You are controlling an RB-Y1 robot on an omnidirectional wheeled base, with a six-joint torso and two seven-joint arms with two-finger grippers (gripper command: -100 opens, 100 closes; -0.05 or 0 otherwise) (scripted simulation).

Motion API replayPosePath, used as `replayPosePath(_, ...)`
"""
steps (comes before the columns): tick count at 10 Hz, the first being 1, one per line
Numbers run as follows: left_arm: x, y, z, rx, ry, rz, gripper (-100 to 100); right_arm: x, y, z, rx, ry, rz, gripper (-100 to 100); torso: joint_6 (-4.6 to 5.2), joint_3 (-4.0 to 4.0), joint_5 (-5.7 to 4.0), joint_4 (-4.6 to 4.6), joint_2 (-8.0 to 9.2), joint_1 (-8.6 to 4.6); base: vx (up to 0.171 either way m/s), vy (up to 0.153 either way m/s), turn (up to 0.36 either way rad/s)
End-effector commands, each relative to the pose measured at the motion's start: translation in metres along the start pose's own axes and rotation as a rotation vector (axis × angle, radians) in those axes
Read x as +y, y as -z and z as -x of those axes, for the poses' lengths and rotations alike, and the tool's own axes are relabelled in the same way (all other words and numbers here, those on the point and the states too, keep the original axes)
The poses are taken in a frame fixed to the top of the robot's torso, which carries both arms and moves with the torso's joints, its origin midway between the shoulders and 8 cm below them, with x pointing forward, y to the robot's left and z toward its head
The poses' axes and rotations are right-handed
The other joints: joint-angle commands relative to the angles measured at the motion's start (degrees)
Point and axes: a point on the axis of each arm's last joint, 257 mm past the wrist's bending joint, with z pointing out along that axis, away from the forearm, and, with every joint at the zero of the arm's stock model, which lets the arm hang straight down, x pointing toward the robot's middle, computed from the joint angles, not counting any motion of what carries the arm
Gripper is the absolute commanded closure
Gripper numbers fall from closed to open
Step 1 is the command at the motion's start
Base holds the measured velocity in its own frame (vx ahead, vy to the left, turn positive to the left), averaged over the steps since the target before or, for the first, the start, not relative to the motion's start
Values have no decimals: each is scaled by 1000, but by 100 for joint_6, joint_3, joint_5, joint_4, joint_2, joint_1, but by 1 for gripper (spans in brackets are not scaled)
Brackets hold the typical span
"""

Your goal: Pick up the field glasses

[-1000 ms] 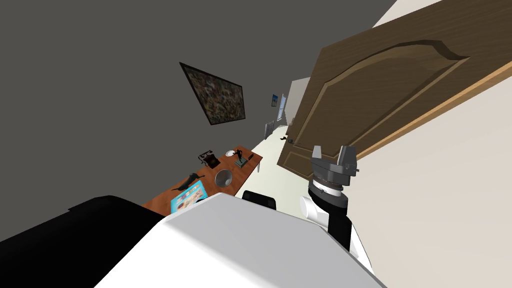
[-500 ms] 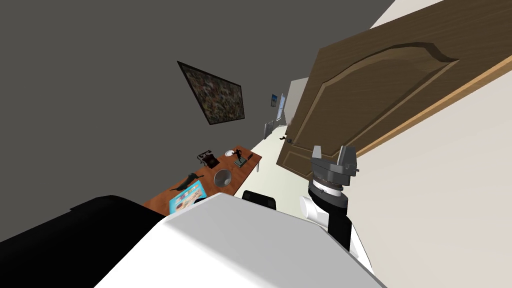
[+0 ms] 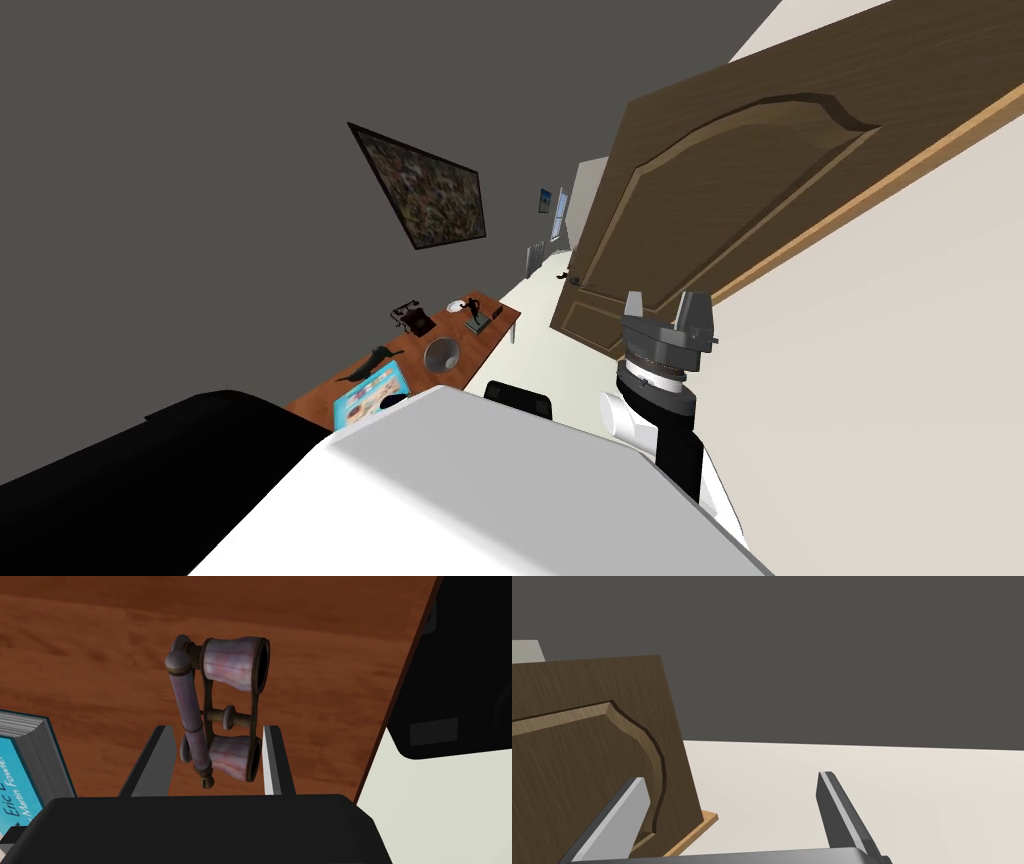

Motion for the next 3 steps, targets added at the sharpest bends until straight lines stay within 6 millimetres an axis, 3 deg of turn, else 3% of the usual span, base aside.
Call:
replayPosePath(1,-4,1,2,0,3,1,100,0,0,0,0,0,0,0,0,0,0,0,0,0,-15,-48,-17)
replayPosePath(2,-3,1,1,0,4,2,100,0,0,0,0,0,0,0,-2,0,2,-1,0,4,-7,-17,2)
replayPosePath(3,-3,1,1,0,3,2,0,0,0,0,0,0,0,0,-2,-1,3,-1,-2,14,0,0,0)
